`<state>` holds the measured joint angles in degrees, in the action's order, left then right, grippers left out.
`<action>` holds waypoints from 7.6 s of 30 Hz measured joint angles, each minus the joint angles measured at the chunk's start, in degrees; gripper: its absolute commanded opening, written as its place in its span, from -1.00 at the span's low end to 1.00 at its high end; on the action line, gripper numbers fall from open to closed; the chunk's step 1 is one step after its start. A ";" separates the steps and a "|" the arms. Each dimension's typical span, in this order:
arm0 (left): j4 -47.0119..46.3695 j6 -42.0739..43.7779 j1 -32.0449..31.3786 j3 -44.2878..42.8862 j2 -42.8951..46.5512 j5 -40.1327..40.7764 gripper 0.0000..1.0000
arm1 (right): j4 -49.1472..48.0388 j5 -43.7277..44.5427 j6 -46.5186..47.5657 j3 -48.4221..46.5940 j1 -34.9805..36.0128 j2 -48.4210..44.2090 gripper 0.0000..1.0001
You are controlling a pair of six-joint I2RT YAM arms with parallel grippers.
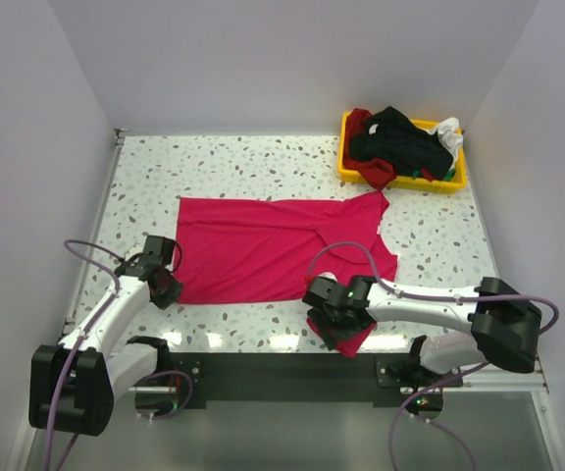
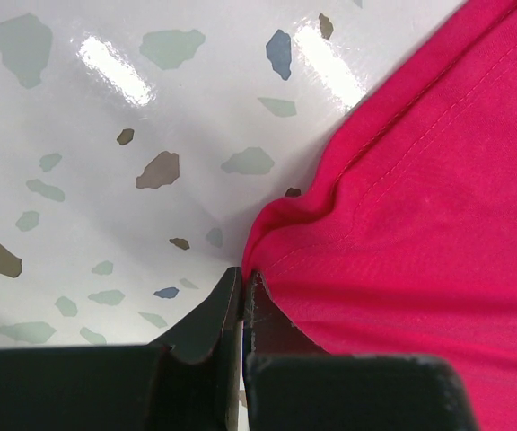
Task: Fold and stack the t-shirts
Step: Fold the tshirt
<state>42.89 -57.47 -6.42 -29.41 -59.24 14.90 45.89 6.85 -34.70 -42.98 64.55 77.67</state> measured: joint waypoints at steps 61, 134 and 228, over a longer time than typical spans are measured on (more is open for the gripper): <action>-8.33 6.10 1.90 -31.54 -31.08 2.25 -1.00 | -8.68 8.66 15.34 -34.64 -40.48 22.34 -1.00; -26.51 -10.38 -29.16 -5.90 -18.84 -7.48 1.00 | -19.43 -22.01 37.48 -90.51 -34.97 72.17 0.97; -1.31 -0.35 -34.12 -2.25 2.40 -11.61 -1.00 | -20.11 -10.47 -16.15 -2.51 -0.55 3.58 -1.00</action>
<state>41.58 -57.82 -40.53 -31.66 -56.84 3.29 25.78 -3.62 -50.85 -45.50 64.01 81.25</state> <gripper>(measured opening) 0.018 0.015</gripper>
